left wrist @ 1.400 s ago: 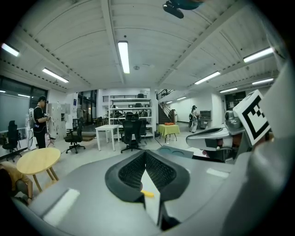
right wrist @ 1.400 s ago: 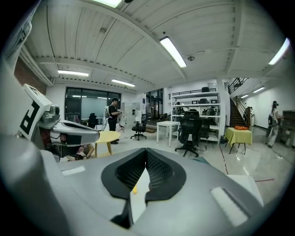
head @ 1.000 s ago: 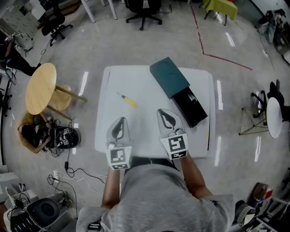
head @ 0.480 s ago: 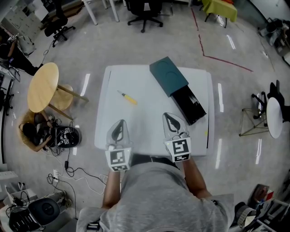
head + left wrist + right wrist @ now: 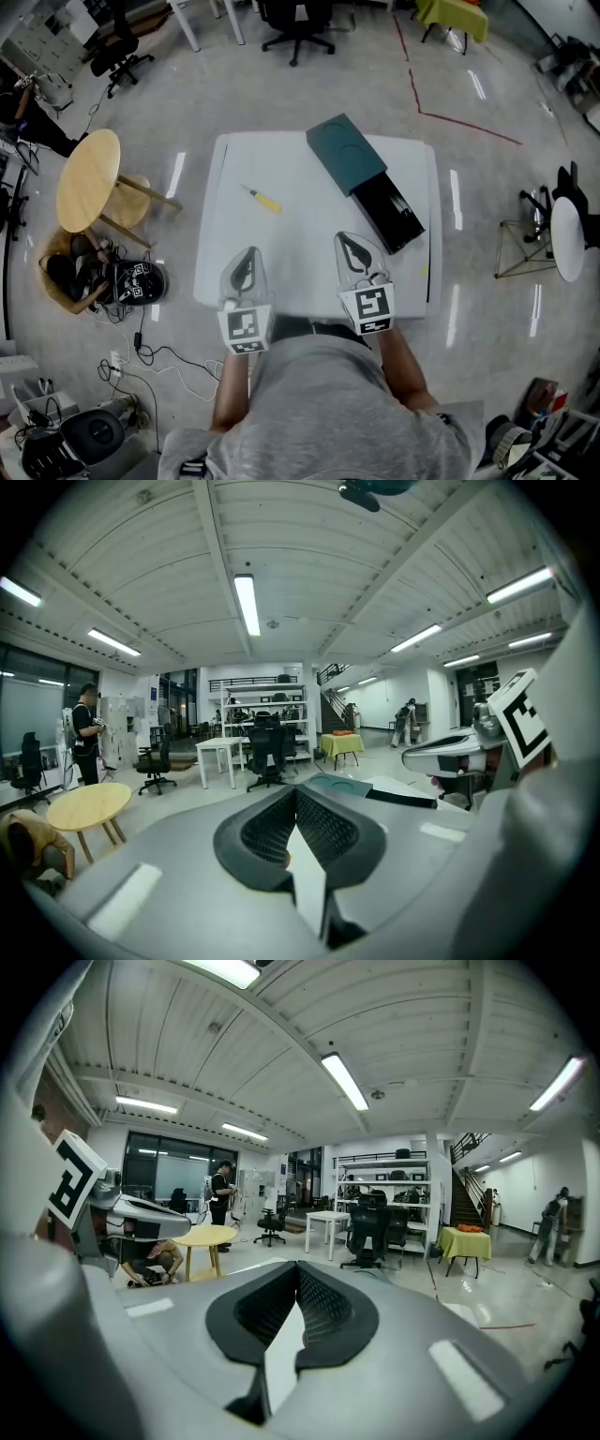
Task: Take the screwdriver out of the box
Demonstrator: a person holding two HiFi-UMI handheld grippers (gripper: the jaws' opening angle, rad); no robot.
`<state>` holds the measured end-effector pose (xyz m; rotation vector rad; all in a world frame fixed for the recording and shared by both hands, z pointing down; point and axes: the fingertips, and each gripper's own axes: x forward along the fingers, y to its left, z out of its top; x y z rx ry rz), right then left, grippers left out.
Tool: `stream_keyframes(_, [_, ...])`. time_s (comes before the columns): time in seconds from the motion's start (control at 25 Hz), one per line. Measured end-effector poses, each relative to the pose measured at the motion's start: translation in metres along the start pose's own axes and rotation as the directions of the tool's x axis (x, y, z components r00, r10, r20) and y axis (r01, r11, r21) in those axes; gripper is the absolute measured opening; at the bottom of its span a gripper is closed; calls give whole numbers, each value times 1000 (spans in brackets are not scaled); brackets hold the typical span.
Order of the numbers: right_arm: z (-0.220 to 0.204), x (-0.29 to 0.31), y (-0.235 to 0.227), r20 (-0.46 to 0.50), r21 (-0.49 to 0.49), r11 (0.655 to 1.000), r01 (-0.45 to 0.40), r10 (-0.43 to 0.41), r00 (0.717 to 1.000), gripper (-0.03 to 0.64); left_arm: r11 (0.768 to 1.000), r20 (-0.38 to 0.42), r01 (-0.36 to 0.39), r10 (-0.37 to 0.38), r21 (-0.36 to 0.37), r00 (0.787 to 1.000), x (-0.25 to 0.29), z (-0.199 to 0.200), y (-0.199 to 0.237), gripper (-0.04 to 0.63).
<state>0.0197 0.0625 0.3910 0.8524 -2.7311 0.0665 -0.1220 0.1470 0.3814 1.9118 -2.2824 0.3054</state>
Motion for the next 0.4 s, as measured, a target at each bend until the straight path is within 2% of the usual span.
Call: stream_keyframes(0.4, [0,-5,5,7,-2,1000,-7,7,1000,3,1000,-4,-5,5,-1,1000,-5,-3,-3,12])
